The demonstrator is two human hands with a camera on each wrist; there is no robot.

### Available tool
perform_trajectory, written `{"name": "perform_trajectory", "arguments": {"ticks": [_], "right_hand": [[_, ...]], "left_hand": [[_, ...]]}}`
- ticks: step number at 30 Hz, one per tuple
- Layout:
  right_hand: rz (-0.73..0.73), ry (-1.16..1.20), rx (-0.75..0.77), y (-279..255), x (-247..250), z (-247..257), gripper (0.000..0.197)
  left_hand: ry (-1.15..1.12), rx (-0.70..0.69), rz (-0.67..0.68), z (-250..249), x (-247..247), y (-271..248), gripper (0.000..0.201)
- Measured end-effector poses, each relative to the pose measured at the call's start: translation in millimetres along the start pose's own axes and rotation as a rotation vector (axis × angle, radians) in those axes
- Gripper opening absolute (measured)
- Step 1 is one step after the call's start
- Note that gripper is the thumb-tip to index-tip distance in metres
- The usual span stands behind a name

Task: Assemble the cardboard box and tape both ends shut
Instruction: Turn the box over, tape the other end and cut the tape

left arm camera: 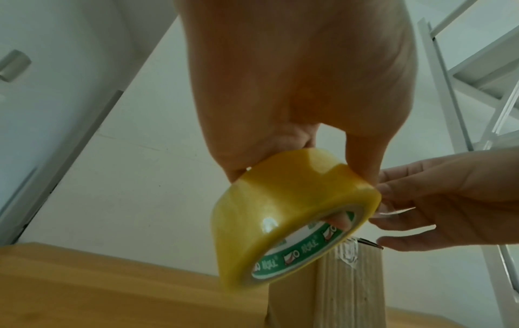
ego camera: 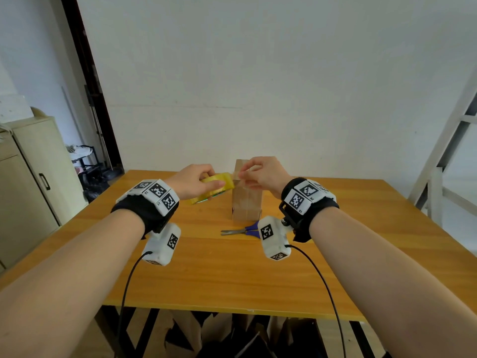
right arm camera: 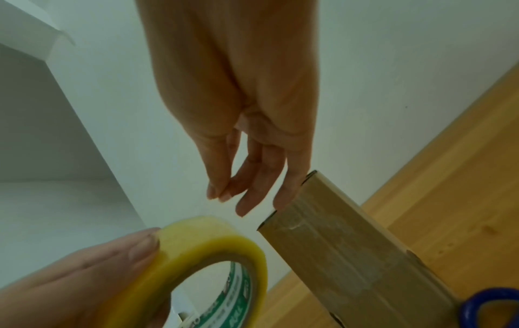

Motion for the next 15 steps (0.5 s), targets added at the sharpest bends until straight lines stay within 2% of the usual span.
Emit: {"name": "perform_trajectory", "arguments": {"ticks": [4,7,9,12,13,15], "right_hand": [[-0.076,0.086,-0.074,0.6,1.7,-3.3,0.013],[-0.104,0.176,-0.152,0.9,3.5,-11.1,0.012],[-0.101,0.203,-0.177,0.4,4.4,-13.9,0.018],[-0.118,0.245,-0.178,-0.3,7.3,-13.3,0.018],[-0.124,0.23,-0.178,-0.1,9.2,-13.2,0.016],[-0.135,0.182,-0.178,0.1,15.4,-15.1,0.014]], "left_hand": [[0.063,0.025,0.018,-2.4,-1.6,4.4,0.041],[0.041,0.046,0.027,-6.8,-2.1,5.7,0.035],[-0.064,0.041,0.053,-8.8,-1.5,4.3,0.031],[-0.344,0.047,0.112,-6.5,0.5,5.9,0.024],[-0.347,0.052,0.102,-5.0,1.2,8.4,0.025],[-0.204,0.071,0.055,-0.8,1.8,15.0,0.037]]}}
Point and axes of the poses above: each hand's wrist, its own y-axis towards the middle knuckle, its own x-axis out of the back of the hand, z = x × y, the point moved 3 cm from there along y, towards the middle knuckle, and after that the axes turned 6 degrees about x, right-handed, at the moved point
